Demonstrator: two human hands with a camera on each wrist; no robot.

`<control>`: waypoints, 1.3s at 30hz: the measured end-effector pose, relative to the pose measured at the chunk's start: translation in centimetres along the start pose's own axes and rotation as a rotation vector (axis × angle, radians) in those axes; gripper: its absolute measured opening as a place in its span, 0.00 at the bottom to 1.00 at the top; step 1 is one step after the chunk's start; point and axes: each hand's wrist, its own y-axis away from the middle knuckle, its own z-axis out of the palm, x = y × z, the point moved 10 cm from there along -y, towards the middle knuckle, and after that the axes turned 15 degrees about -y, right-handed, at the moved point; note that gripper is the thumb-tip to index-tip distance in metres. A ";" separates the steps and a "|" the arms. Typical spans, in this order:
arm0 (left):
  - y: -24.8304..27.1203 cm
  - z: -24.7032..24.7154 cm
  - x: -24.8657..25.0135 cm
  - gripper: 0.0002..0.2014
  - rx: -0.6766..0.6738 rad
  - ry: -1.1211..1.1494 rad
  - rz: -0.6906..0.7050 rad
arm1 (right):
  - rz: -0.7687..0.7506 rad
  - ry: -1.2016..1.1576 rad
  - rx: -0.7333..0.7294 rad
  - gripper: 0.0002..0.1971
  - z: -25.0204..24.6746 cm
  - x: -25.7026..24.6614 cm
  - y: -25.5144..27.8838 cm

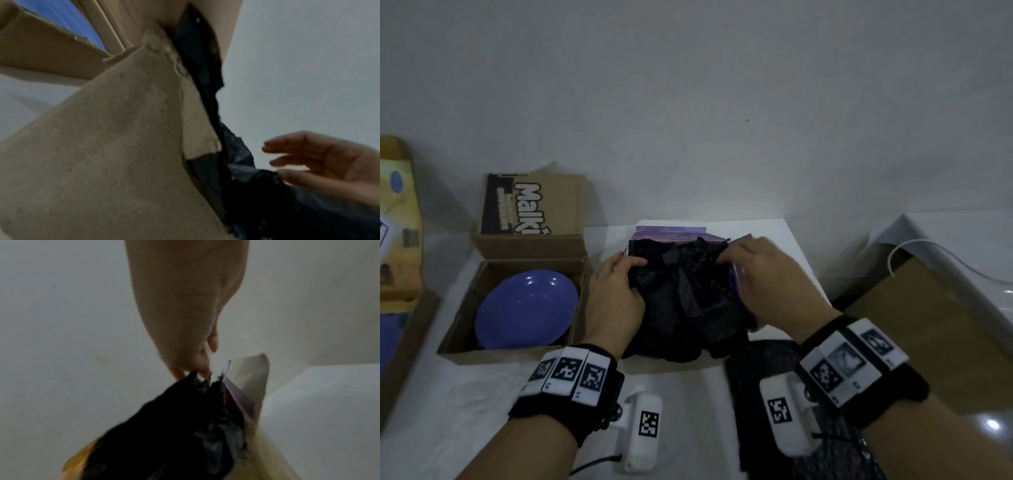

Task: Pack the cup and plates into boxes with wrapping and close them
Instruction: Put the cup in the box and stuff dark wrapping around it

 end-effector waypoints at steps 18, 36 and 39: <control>0.3 -0.2 0.9 0.30 -0.093 -0.076 -0.012 | 0.067 0.607 -0.507 0.48 9.9 0.9 -1.9; 0.4 -0.3 0.7 0.32 -0.060 -0.053 -0.030 | 0.301 0.390 -0.403 0.42 13.7 0.6 -2.5; 0.4 -0.3 0.7 0.30 -0.039 -0.038 -0.023 | 0.340 0.310 -0.495 0.47 13.3 1.2 -3.0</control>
